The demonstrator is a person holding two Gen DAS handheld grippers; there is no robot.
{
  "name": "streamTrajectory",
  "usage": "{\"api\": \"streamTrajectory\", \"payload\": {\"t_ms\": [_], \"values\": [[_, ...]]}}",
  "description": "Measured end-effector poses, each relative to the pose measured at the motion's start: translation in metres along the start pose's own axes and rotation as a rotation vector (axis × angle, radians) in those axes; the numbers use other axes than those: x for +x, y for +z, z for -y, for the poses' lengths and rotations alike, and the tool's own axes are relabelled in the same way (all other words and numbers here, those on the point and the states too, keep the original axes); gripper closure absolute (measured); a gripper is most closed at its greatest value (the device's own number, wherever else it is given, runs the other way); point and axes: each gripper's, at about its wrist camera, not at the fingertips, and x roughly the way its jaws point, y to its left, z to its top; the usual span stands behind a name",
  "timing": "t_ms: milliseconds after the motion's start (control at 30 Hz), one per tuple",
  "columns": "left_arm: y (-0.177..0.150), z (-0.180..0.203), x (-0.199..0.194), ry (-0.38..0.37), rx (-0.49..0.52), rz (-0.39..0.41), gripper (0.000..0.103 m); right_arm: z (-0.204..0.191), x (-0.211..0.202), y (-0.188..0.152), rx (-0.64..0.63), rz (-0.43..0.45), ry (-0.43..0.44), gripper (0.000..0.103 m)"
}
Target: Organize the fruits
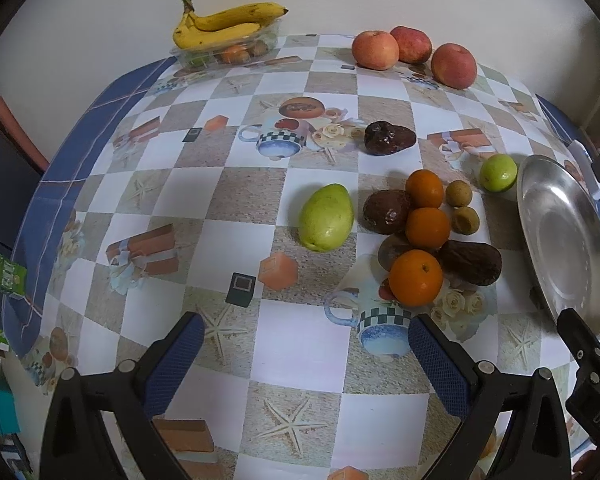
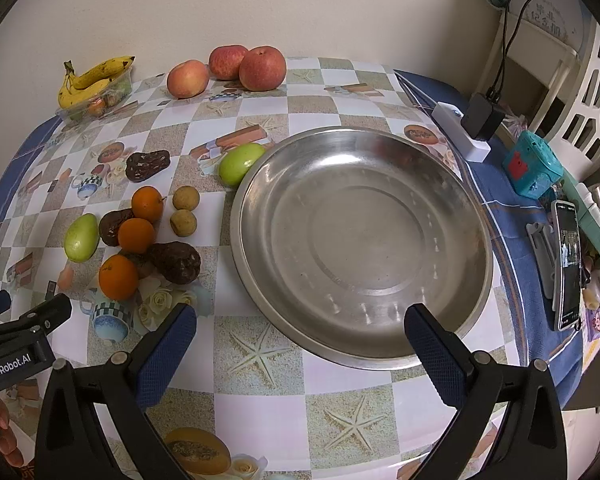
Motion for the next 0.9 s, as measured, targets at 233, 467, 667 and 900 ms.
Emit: {"api": "streamTrajectory", "payload": {"t_ms": [233,467,667,900], "values": [[0.0001,-0.0006,-0.0017,0.0,-0.009,-0.002,0.0,0.0003,0.0001,0.0,0.001,-0.001,0.002,0.0],[0.0,-0.0005,-0.0017,0.0,-0.009,-0.002,0.0,0.0002,0.0001,0.0,0.001,-0.002,0.003,0.0],[0.0,-0.0009,-0.0018,0.001,-0.01,-0.003,0.0,-0.0002,0.0004,0.0,0.001,-0.003,0.003,0.0],[-0.0011,-0.0021,-0.0007,0.001,-0.013,-0.005,0.0,-0.0018,0.0019,-0.0017,-0.002,-0.006,0.006,0.0]]}}
